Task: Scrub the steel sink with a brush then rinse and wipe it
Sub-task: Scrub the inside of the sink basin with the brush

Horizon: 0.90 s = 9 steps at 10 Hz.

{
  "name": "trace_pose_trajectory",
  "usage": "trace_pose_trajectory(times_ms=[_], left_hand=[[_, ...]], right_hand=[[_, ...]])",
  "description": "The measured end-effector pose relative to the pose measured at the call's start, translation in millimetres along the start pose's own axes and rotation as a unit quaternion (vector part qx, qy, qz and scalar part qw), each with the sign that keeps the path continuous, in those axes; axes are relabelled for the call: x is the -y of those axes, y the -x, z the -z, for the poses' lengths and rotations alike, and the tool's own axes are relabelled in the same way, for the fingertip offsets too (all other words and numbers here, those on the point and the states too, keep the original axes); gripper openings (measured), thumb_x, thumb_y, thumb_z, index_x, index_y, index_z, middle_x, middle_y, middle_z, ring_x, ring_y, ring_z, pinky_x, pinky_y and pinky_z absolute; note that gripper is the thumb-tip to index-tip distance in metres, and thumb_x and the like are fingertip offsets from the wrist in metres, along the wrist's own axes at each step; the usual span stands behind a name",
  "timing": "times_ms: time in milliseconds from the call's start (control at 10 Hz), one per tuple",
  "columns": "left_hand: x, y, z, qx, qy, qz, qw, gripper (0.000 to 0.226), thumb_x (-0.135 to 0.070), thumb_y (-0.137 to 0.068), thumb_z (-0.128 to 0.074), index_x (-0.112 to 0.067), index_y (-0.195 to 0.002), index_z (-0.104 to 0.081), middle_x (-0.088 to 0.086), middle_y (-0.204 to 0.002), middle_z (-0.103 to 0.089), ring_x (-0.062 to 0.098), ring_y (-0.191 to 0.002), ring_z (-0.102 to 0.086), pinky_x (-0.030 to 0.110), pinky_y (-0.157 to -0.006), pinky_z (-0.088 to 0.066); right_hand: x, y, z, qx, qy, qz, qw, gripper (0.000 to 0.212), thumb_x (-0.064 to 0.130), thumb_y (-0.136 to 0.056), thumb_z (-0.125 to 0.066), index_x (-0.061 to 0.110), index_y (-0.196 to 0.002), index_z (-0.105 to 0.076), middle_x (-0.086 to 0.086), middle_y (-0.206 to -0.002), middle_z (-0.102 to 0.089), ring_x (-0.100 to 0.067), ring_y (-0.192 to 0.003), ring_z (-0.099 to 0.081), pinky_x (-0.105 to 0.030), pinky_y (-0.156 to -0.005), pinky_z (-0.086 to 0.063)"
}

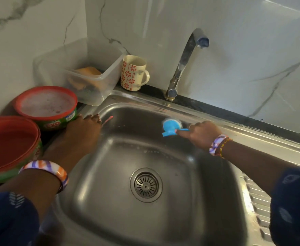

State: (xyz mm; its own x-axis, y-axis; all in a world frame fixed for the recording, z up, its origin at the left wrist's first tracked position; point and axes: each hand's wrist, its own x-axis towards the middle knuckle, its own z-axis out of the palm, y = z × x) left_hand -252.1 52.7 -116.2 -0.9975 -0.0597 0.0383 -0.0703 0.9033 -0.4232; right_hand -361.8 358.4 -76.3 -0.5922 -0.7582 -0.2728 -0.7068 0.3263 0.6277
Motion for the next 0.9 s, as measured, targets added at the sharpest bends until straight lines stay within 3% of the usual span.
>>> trace_pose_trajectory(times_ms=[100,200,300,400,500,600,700,800,900], left_hand=[[1.4,-0.5,2.1,0.018,-0.004,0.004,1.0,0.055,-0.012,-0.093,-0.042,-0.011,-0.145,-0.026,0.004,-0.151,-0.029,0.019,-0.132,-0.041,0.033,-0.108,-0.032],[1.6,-0.6,3.2,0.021,0.025,0.015,0.999,0.057,-0.011,-0.093,-0.043,-0.012,-0.146,-0.025,0.003,-0.152,-0.028,0.02,-0.131,-0.041,0.032,-0.108,-0.033],[0.5,-2.0,2.1,0.031,0.016,0.019,0.999,0.056,-0.013,-0.092,-0.043,-0.013,-0.146,-0.026,0.003,-0.151,-0.03,0.021,-0.129,-0.044,0.033,-0.106,-0.036],[0.8,-5.9,-3.6,0.022,0.03,0.051,0.998,0.051,-0.015,-0.089,-0.045,-0.014,-0.139,-0.034,0.005,-0.139,-0.047,0.027,-0.113,-0.056,0.033,-0.09,-0.047],[0.5,-4.4,-3.9,0.022,0.045,0.07,0.996,0.048,-0.014,-0.089,-0.047,-0.014,-0.136,-0.039,0.007,-0.131,-0.053,0.03,-0.109,-0.057,0.033,-0.083,-0.048],[-1.7,-3.8,-4.6,0.001,0.057,0.096,0.994,0.048,-0.011,-0.088,-0.046,-0.012,-0.136,-0.042,0.009,-0.128,-0.056,0.032,-0.109,-0.058,0.034,-0.083,-0.048],[-7.1,-2.1,-1.7,0.001,0.053,0.097,0.994,0.05,-0.011,-0.088,-0.045,-0.012,-0.137,-0.04,0.009,-0.128,-0.056,0.03,-0.109,-0.058,0.034,-0.084,-0.049],[-6.6,-2.3,0.4,-0.005,0.06,0.086,0.994,0.049,-0.013,-0.089,-0.046,-0.013,-0.138,-0.038,0.007,-0.13,-0.055,0.026,-0.111,-0.058,0.033,-0.088,-0.047],[-6.3,-2.3,2.4,-0.007,0.057,0.074,0.996,0.051,-0.014,-0.092,-0.045,-0.016,-0.141,-0.033,0.004,-0.135,-0.051,0.022,-0.116,-0.056,0.03,-0.094,-0.044]], right_hand=[[-2.6,3.2,-10.6,0.059,-0.022,0.009,0.998,0.046,0.049,-0.096,-0.029,0.029,-0.13,-0.051,-0.011,-0.102,-0.066,-0.033,-0.086,-0.066,-0.03,-0.063,-0.044],[15.5,13.3,-19.1,0.12,-0.004,0.079,0.99,0.035,0.029,-0.099,-0.035,0.028,-0.133,-0.045,-0.007,-0.114,-0.063,-0.031,-0.101,-0.064,-0.033,-0.075,-0.047],[13.5,-11.3,-14.5,-0.047,0.036,0.077,0.995,0.036,0.029,-0.087,-0.059,0.03,-0.123,-0.056,-0.008,-0.088,-0.068,-0.029,-0.074,-0.069,-0.028,-0.056,-0.049],[6.9,-43.3,11.5,-0.124,-0.033,0.055,0.99,0.04,0.028,-0.076,-0.072,0.025,-0.116,-0.063,-0.007,-0.063,-0.059,-0.029,-0.053,-0.063,-0.025,-0.045,-0.043],[-3.2,-22.3,8.0,-0.014,-0.069,0.039,0.997,0.036,0.035,-0.096,-0.041,0.023,-0.129,-0.051,-0.008,-0.083,-0.059,-0.032,-0.088,-0.064,-0.029,-0.064,-0.039],[-6.6,22.0,-8.2,0.135,0.039,0.085,0.986,0.035,0.028,-0.1,-0.034,0.025,-0.131,-0.049,-0.009,-0.11,-0.062,-0.032,-0.103,-0.059,-0.032,-0.074,-0.04],[4.3,14.6,-4.2,0.155,-0.041,0.051,0.986,0.03,0.02,-0.099,-0.039,0.015,-0.123,-0.056,-0.013,-0.101,-0.061,-0.034,-0.103,-0.057,-0.034,-0.078,-0.04],[34.6,-67.0,34.7,0.061,-0.193,-0.009,0.979,0.031,0.023,-0.1,-0.036,0.013,-0.117,-0.06,-0.009,-0.077,-0.051,-0.034,-0.104,-0.055,-0.031,-0.075,-0.031],[54.7,-108.0,72.0,-0.007,-0.203,0.005,0.979,0.031,0.023,-0.1,-0.036,0.015,-0.12,-0.059,-0.013,-0.091,-0.057,-0.031,-0.104,-0.056,-0.029,-0.073,-0.03]])
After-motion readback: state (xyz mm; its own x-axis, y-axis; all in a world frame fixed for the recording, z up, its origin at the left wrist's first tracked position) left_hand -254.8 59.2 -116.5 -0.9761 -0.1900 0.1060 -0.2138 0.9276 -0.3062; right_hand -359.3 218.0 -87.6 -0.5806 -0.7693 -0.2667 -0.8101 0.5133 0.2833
